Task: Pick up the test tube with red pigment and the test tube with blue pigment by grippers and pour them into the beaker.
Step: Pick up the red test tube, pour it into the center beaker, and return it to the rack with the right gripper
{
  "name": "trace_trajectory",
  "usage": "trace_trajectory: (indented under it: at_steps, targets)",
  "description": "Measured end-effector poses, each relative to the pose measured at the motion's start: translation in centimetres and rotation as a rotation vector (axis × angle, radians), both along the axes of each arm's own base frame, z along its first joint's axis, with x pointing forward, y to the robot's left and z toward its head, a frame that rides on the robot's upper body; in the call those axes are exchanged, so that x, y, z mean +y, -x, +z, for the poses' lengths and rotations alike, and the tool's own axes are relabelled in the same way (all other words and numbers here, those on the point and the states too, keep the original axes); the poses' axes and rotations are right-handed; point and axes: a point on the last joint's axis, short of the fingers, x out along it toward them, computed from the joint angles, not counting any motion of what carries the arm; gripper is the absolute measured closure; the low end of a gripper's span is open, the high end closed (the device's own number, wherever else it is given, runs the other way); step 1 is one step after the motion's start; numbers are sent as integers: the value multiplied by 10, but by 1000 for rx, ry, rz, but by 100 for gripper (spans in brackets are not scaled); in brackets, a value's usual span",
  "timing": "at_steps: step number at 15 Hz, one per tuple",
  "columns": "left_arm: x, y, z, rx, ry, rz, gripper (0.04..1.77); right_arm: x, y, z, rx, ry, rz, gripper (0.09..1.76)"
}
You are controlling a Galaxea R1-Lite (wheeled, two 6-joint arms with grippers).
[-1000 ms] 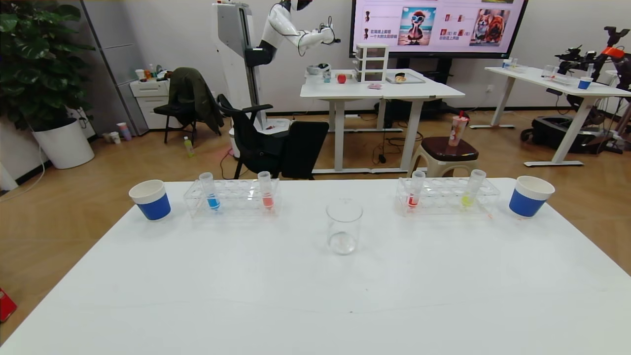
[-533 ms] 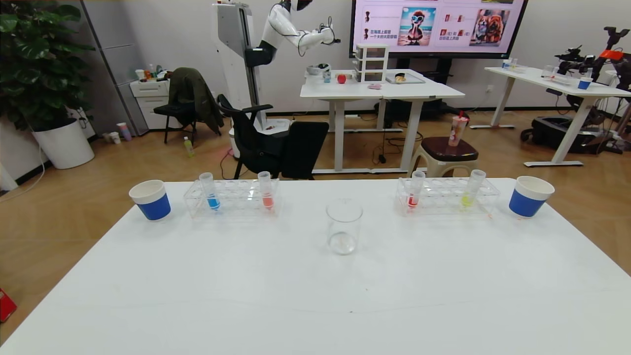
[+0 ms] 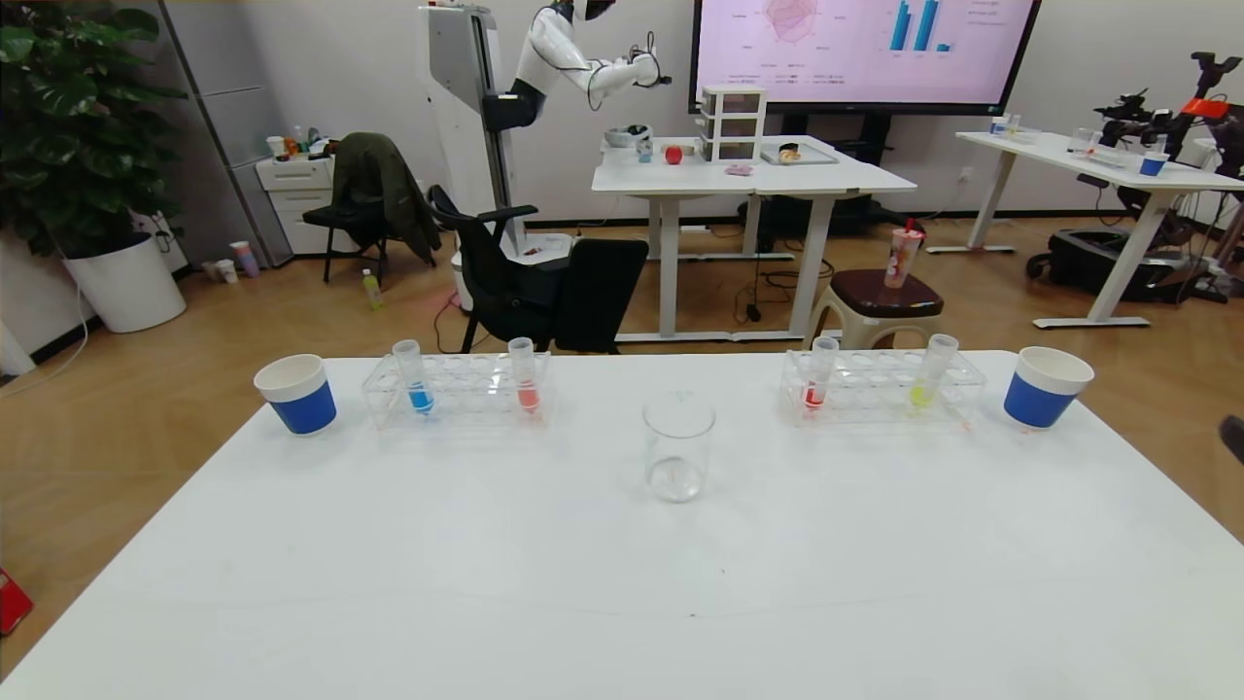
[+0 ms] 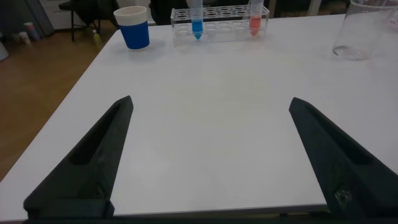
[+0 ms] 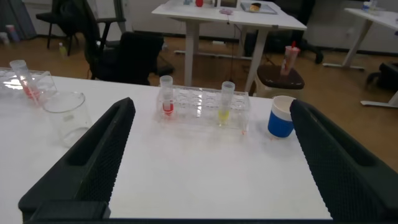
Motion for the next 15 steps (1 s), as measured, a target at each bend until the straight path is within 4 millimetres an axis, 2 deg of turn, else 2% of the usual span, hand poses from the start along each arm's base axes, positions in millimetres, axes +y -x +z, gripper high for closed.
trace_trajectory:
  at_steps: [3, 7, 12, 15]
  targets:
    - [0, 0, 0, 0, 0, 0, 6, 10, -58, 7, 53, 3, 35, 11]
    - [0, 0, 0, 0, 0, 0, 6, 31, -126, -9, 87, 2, 104, 11]
    - [0, 0, 0, 0, 0, 0, 6, 55, -194, -58, 74, -5, 137, 11]
    - [0, 0, 0, 0, 0, 0, 6, 63, -221, -93, 74, -4, 137, 11]
